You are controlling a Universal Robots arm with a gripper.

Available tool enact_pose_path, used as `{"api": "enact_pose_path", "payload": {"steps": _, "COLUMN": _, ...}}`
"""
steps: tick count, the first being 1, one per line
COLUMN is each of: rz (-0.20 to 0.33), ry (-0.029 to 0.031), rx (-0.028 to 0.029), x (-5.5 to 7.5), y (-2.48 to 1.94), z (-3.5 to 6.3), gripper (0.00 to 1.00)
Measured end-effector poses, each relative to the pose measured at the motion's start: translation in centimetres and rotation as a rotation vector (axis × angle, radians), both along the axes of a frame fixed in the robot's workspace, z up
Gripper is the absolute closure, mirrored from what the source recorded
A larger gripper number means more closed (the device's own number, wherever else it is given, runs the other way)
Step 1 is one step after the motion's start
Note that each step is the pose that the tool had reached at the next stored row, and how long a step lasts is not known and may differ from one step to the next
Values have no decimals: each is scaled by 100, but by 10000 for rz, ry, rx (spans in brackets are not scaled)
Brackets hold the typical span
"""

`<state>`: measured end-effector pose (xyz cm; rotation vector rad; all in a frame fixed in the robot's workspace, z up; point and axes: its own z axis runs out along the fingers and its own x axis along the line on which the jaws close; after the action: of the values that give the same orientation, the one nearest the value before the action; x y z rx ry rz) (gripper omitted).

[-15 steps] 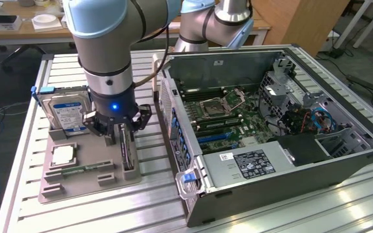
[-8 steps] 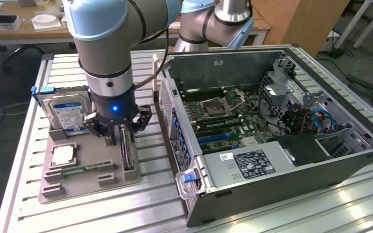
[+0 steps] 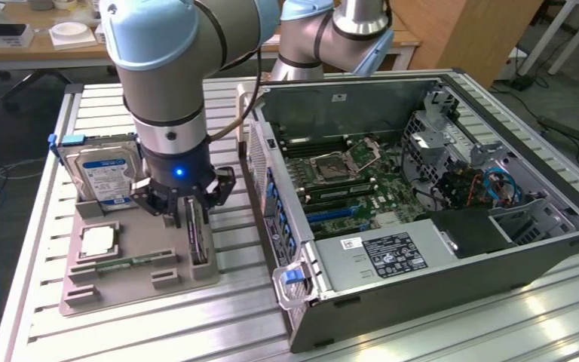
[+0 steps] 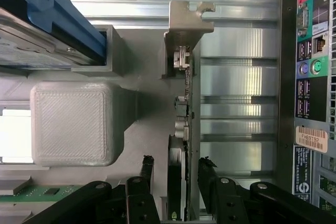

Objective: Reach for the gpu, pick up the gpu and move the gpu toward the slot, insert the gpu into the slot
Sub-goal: 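Pick up the gpu and move the gpu toward the slot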

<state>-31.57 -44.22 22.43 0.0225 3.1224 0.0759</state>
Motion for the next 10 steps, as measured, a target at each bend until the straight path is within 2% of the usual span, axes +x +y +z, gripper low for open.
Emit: {"api": "enact_pose_path", "payload": {"steps": 10, "rz": 0, "ry": 0, "rx": 19, "x": 0, "y": 0, "z": -9, "gripper": 53}}
